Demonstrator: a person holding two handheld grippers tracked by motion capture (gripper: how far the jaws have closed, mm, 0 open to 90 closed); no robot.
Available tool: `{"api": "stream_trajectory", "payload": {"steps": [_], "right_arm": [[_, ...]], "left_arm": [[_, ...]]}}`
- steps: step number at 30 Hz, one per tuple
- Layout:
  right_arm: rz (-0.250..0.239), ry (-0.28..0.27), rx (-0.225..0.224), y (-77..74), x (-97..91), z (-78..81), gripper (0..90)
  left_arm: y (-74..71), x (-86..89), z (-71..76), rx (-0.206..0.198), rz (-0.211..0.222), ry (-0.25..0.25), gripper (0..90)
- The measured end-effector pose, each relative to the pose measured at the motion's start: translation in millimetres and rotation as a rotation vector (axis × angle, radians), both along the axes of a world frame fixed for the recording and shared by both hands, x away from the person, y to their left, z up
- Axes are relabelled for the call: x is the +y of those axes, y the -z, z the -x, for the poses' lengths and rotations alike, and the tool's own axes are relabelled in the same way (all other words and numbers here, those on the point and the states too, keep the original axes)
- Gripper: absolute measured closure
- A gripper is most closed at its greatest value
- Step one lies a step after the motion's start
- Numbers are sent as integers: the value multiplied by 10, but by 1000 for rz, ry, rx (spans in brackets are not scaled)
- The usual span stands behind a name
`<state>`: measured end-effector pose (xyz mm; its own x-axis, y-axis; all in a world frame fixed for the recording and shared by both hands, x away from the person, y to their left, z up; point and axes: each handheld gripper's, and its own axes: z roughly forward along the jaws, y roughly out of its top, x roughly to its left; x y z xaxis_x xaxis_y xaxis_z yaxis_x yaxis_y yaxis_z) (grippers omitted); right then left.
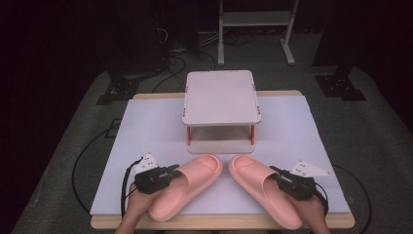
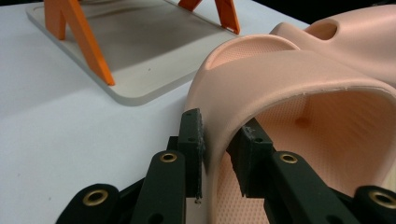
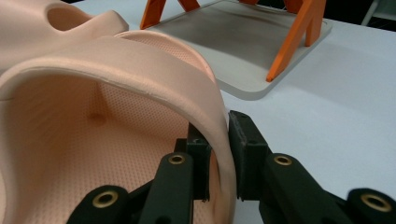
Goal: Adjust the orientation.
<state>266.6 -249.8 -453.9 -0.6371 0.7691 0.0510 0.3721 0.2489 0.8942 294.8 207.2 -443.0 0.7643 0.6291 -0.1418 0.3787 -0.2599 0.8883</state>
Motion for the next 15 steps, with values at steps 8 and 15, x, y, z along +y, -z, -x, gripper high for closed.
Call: {"api": "stream_trajectory", "payload": {"steps": [8,15], "right_arm": [[-18,-8,-4,-77,37,9,784],[-22,-13,-15,-189,44,10,783]], "left_arm": [[-45,-67,-11,-5,10,13,745],[-168,-68,-7,-19,23,11,745]]}}
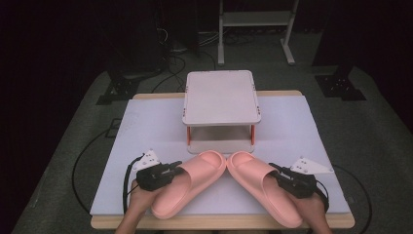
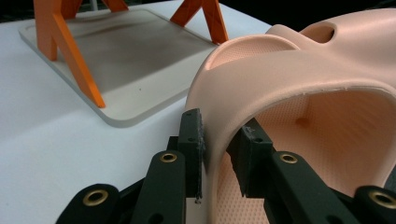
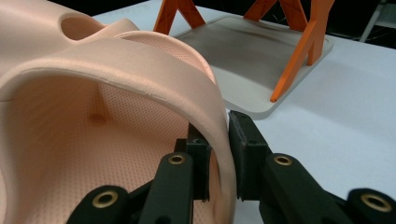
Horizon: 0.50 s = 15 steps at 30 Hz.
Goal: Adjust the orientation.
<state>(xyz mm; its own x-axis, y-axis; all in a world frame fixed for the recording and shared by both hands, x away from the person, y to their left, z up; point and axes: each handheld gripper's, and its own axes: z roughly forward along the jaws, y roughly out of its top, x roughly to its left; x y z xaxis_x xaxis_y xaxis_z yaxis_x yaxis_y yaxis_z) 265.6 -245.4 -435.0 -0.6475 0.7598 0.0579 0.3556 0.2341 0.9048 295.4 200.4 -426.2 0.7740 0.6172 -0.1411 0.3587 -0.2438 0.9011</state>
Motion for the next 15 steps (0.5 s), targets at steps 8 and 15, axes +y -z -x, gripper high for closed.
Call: {"api": "stream_trajectory", "payload": {"steps": [8,15], "right_arm": [[-12,-8,-13,-173,37,5,783],[-25,-4,-39,-376,52,-12,783]], "left_arm": [[-229,37,18,-35,-12,-3,745],[-443,37,15,-64,-28,-1,745]]}}
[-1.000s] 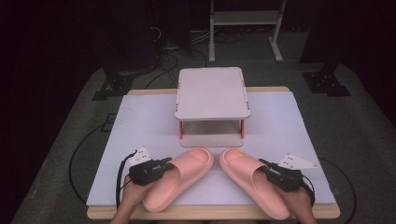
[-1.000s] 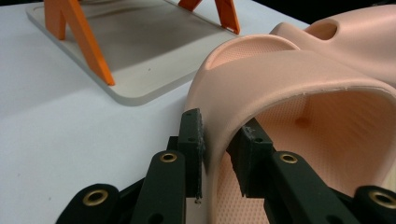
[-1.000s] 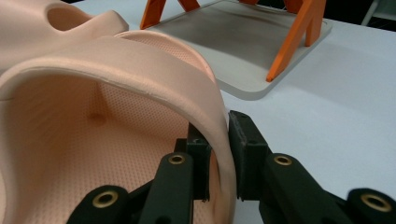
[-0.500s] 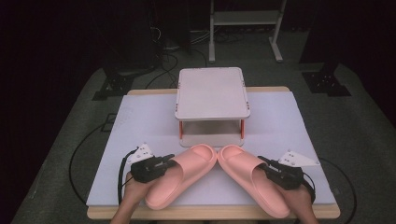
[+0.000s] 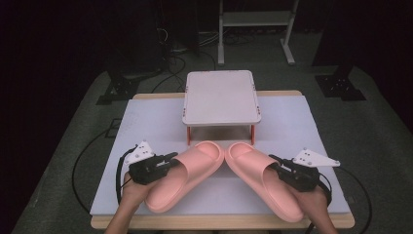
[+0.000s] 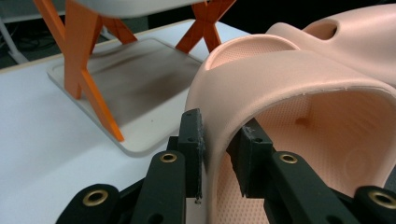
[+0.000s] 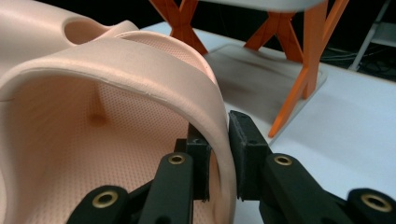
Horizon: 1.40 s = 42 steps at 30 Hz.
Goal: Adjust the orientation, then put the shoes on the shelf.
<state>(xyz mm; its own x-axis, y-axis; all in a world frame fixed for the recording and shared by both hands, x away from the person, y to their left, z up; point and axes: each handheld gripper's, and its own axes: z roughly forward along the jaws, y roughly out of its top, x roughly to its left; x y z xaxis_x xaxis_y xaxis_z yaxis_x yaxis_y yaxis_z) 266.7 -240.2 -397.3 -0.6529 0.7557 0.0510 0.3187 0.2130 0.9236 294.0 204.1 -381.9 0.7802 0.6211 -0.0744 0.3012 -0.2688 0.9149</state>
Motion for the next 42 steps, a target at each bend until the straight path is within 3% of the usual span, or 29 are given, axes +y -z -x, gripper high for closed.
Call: {"api": "stream_trajectory", "payload": {"steps": [9,17,34,42], "right_arm": [[-1,4,-34,-302,25,-46,782],[3,4,-51,-467,42,-74,781],[18,10,-69,-676,87,-130,772],[19,29,-65,-771,113,-246,771]], "left_arm": [[-259,6,-19,-38,4,-13,748],[-438,13,-45,-64,-4,-14,747],[-589,27,-114,-67,2,-28,746],[-669,9,-218,-66,-4,-44,746]]}}
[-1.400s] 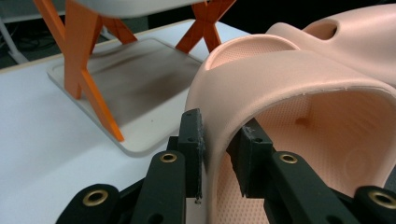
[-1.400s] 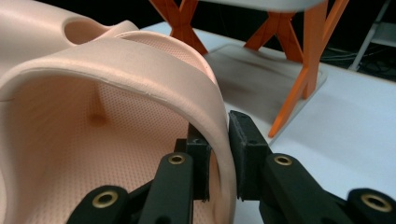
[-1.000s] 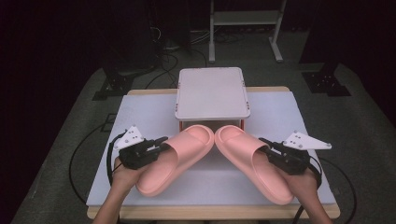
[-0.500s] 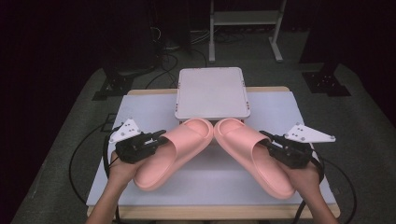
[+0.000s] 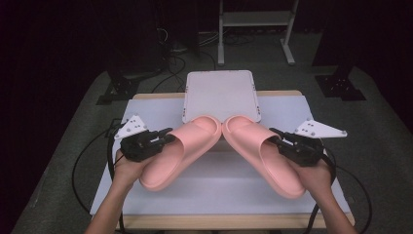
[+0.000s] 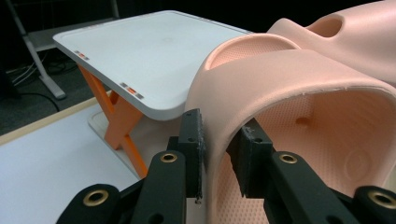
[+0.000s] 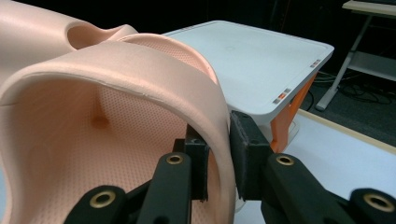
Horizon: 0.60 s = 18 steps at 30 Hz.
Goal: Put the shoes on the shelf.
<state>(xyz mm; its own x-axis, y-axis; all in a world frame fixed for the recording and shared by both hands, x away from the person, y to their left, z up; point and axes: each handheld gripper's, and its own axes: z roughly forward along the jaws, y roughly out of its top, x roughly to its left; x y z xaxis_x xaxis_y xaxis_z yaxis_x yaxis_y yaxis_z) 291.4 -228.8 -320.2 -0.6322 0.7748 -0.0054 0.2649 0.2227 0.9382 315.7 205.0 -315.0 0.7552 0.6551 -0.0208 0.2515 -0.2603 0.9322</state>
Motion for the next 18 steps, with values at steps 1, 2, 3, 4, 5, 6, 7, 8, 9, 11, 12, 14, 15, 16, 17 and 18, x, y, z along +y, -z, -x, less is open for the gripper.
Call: {"api": "stream_trajectory", "payload": {"steps": [1,2,3,4,5,6,7,8,9,11,12,14,15,16,17,18], "right_arm": [[1,1,1,-20,2,-22,771],[2,0,-2,-32,3,-37,771],[1,1,-4,-51,4,-55,771],[-1,3,-5,-63,6,-64,770],[-5,6,-6,-81,7,-80,771],[-6,7,-7,-92,6,-89,770],[-5,8,-6,-108,7,-105,770],[-4,8,-6,-120,7,-116,771],[-3,7,-8,-138,2,-134,771],[-11,4,-10,-166,1,-159,773],[-14,3,-8,-176,2,-168,773],[-21,2,-11,-201,15,-193,773],[-14,6,-17,-217,26,-210,773],[-14,6,-17,-217,26,-210,773],[-18,9,-20,-239,33,-235,774],[-22,10,-19,-250,34,-247,774]], "left_arm": [[-26,-4,-28,1,3,-4,746],[-26,-4,-28,1,3,-4,746],[-54,-4,-57,-1,5,-6,747],[-54,-4,-57,-1,5,-6,746],[-79,-9,-83,-3,15,-9,746],[-99,-8,-97,-1,10,-8,746],[-110,-8,-105,-4,8,-8,746],[-110,-8,-105,-4,8,-8,745],[-144,-16,-124,-7,7,-8,745],[-163,-30,-145,-8,5,-8,745],[-175,-42,-164,-11,-2,-8,745],[-196,-60,-188,-19,-14,-15,745],[-204,-63,-195,-27,-11,-23,745],[-204,-63,-195,-27,-11,-23,745],[-220,-57,-223,-28,0,-25,745],[-227,-51,-234,-24,5,-24,745]]}}
